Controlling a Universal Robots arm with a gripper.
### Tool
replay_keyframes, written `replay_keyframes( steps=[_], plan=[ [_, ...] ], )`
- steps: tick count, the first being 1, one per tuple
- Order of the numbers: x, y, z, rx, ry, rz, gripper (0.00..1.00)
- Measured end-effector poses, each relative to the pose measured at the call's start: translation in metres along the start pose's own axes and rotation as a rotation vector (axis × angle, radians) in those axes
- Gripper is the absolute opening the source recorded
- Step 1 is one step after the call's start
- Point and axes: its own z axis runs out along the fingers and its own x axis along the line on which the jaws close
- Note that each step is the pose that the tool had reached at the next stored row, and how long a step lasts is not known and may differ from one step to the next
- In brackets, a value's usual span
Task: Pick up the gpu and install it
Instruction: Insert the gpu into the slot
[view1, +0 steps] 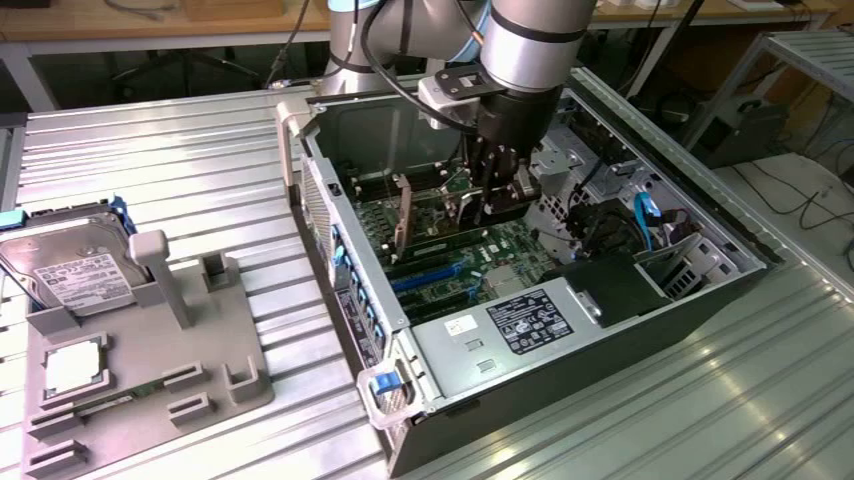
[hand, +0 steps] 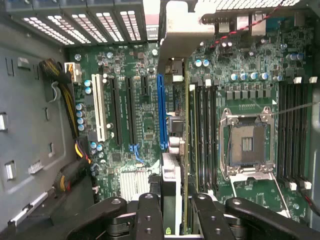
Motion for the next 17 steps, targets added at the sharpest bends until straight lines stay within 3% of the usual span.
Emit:
replay_keyframes(
  steps=[17],
  plan=[
    [0.001, 0.0119, 0.0099, -0.001, -0.0001, 0.0, 0.28]
  ],
)
